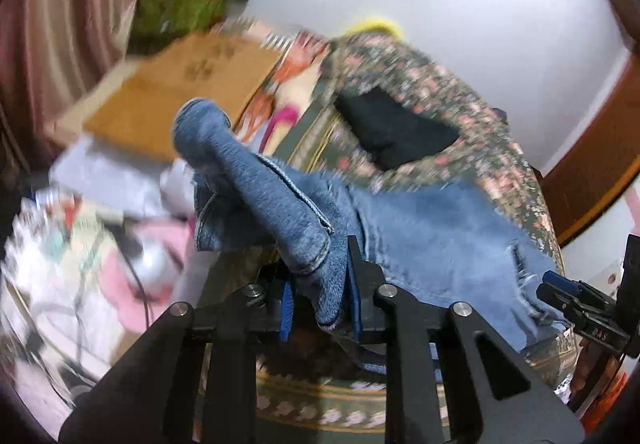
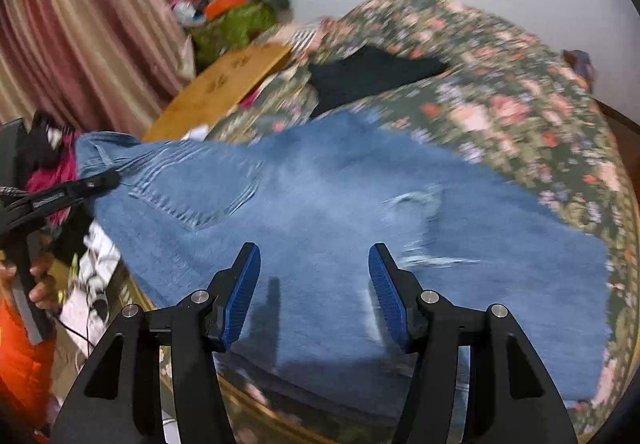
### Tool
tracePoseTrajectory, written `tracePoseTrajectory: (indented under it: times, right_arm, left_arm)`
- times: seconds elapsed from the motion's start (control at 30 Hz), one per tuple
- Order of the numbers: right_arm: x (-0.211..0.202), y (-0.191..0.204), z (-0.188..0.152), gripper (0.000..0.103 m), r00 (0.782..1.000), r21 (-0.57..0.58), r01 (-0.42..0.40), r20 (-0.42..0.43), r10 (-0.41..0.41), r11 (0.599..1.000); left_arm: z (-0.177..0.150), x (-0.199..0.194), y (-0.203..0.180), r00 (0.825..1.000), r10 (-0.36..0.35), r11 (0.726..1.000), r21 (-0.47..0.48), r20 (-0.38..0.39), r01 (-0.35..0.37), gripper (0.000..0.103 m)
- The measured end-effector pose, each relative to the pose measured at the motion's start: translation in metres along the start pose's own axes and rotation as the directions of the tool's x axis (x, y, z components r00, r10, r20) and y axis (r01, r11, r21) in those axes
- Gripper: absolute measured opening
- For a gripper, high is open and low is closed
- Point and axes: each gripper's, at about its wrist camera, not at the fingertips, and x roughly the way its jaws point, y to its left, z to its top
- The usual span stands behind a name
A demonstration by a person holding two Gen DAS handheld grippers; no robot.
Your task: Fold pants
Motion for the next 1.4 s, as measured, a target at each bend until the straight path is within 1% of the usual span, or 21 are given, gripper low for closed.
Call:
tracePoseTrajectory:
  times: [0.03,0.07,0.13,0.17,0.27,0.4,0.5,0.63,0.7,0.8,0.83,0.93,1.03,1.1,1.13,1.2,1.27,1.33,1.4]
  right_arm:
    - [-0.007,-0.006,0.0,0.053,1.0,0.016,0.006,0.015,-0.007,1.0]
    - [-0.014,-0.014,-0.001,0.053,0.999,0.036,0.014,0.03,-0.015,0.999]
    - [-0.032,-0.034,-0.006,0.053,0.997,0.074,0.043,0.059,-0.047,0.996]
    - [-0.04,-0.044,-0.009,0.053,0.995,0.092,0.067,0.071,-0.073,0.994]
    - [-0.063,-0.076,-0.022,0.053,0.985,0.14,0.132,0.094,-0.146,0.981]
    - [-0.084,-0.119,-0.045,0.053,0.966,0.218,0.218,0.087,-0.242,0.951]
    - [-0.094,-0.147,-0.064,0.053,0.957,0.273,0.256,0.066,-0.283,0.927]
    - [-0.094,-0.175,-0.084,0.053,0.958,0.325,0.261,0.032,-0.286,0.909]
    - [-0.086,-0.188,-0.093,0.053,0.96,0.348,0.259,0.007,-0.279,0.901]
    - [-0.066,-0.198,-0.105,0.053,0.975,0.384,0.216,-0.039,-0.218,0.898]
    - [-0.062,-0.199,-0.108,0.056,0.977,0.395,0.207,-0.042,-0.207,0.895]
    - [-0.063,-0.199,-0.114,0.056,0.979,0.411,0.191,-0.018,-0.201,0.892]
    - [-0.066,-0.203,-0.116,0.056,0.985,0.422,0.162,-0.01,-0.174,0.892]
    - [-0.067,-0.203,-0.118,0.056,0.986,0.422,0.153,-0.006,-0.166,0.894]
    - [-0.068,-0.203,-0.119,0.056,0.986,0.421,0.152,-0.005,-0.165,0.894]
    - [-0.07,-0.203,-0.121,0.056,0.987,0.421,0.149,-0.002,-0.163,0.895]
    - [-0.069,-0.202,-0.122,0.056,0.987,0.425,0.145,0.001,-0.16,0.894]
    - [-0.07,-0.202,-0.123,0.056,0.988,0.435,0.138,0.002,-0.155,0.89]
    - [-0.074,-0.202,-0.126,0.056,0.989,0.449,0.127,0.008,-0.146,0.885]
  left_arm:
    - [0.007,-0.005,-0.008,1.0,-0.001,1.0,0.026,0.022,0.001,0.02]
    - [0.016,-0.015,-0.021,0.998,-0.015,0.998,0.06,0.056,0.012,0.02]
    - [0.028,-0.027,-0.041,0.995,-0.043,0.995,0.099,0.092,0.034,0.02]
    - [0.036,-0.035,-0.054,0.991,-0.065,0.991,0.122,0.117,0.051,0.02]
    - [0.055,-0.049,-0.086,0.98,-0.127,0.981,0.163,0.152,0.102,0.019]
    - [0.071,-0.057,-0.132,0.967,-0.189,0.964,0.219,0.17,0.15,0.018]
    - [0.074,-0.061,-0.171,0.957,-0.227,0.945,0.279,0.179,0.172,0.017]
    - [0.073,-0.062,-0.223,0.942,-0.291,0.911,0.349,0.17,0.218,0.017]
    - [0.072,-0.06,-0.245,0.935,-0.316,0.895,0.377,0.161,0.238,0.017]
    - [0.068,-0.052,-0.28,0.924,-0.361,0.867,0.412,0.128,0.281,0.017]
    - [0.065,-0.047,-0.293,0.921,-0.375,0.855,0.425,0.108,0.298,0.017]
    - [0.053,-0.032,-0.323,0.911,-0.41,0.827,0.439,0.042,0.352,0.017]
    - [0.037,-0.011,-0.351,0.897,-0.441,0.798,0.44,-0.04,0.412,0.016]
    - [0.016,0.007,-0.369,0.885,-0.453,0.777,0.438,-0.11,0.453,0.016]
    - [0.008,0.014,-0.377,0.881,-0.453,0.77,0.439,-0.135,0.463,0.016]
    - [-0.015,0.033,-0.395,0.882,-0.429,0.757,0.454,-0.197,0.47,0.016]
    - [-0.042,0.051,-0.41,0.875,-0.41,0.735,0.475,-0.255,0.483,0.016]
    - [-0.062,0.062,-0.42,0.875,-0.386,0.726,0.489,-0.29,0.483,0.016]
    - [-0.079,0.071,-0.427,0.879,-0.359,0.72,0.506,-0.313,0.474,0.016]
